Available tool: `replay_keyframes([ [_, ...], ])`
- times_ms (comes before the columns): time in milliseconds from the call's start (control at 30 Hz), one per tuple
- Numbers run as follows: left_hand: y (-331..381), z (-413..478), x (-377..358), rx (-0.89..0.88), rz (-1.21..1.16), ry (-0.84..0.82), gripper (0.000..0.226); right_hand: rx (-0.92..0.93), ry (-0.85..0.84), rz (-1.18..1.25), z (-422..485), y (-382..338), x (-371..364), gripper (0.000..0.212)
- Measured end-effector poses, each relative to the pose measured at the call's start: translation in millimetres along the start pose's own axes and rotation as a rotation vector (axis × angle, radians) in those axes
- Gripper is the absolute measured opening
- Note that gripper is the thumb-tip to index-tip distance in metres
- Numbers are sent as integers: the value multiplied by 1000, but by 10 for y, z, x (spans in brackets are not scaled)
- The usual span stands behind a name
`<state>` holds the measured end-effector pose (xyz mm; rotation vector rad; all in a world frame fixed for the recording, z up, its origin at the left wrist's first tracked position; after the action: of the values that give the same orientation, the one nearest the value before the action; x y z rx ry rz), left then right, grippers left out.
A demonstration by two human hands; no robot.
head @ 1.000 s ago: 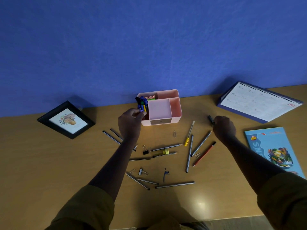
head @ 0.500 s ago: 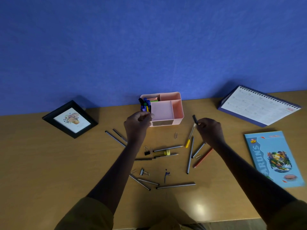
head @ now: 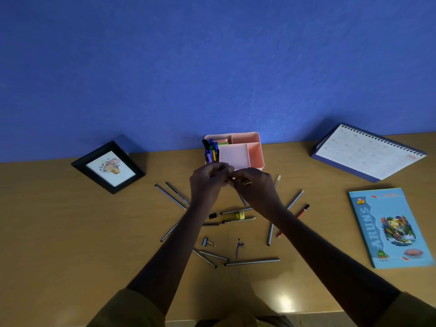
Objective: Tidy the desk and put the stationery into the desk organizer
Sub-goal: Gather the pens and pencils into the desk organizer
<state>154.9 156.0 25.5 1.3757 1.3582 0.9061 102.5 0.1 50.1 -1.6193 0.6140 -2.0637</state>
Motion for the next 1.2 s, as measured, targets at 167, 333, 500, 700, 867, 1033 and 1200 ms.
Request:
replay_keyframes([
  [167, 231, 58, 234, -103, 8, 94, 25, -71, -55, -8, -53, 227, 13, 22],
  [333, 569, 195, 463, -248, 69, 188, 21, -171, -174, -94, -264, 737, -43, 22],
  [500, 822, 265, 514, -406, 104, 184, 22, -259, -306, -195, -539, 1103, -93, 19],
  [700, 740, 348, 462, -518, 258, 133, 21, -280, -386, -291, -781, 1272, -226, 18],
  [867, 491, 490, 483, -475, 354, 126, 27, -264, -366, -343, -827, 1328, -258, 23],
  [1033, 292, 544, 497, -404, 392, 143, 29, -215, -334, -393, -795, 1343, -257, 24],
  [1200, 151, 560, 543, -350, 433, 166, 29, -114, -326, -490, -706, 1332, -337, 23],
])
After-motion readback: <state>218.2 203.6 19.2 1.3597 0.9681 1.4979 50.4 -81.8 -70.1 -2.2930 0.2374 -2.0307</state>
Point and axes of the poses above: each hand's wrist, its own z-axis towards the middle knuckle, its own x-axis out of the back of the hand, y = z × x, the point moved 7 cm from there along z, towards the middle knuckle, and after that the axes turned 13 degrees about -z, right-handed, at the moved point
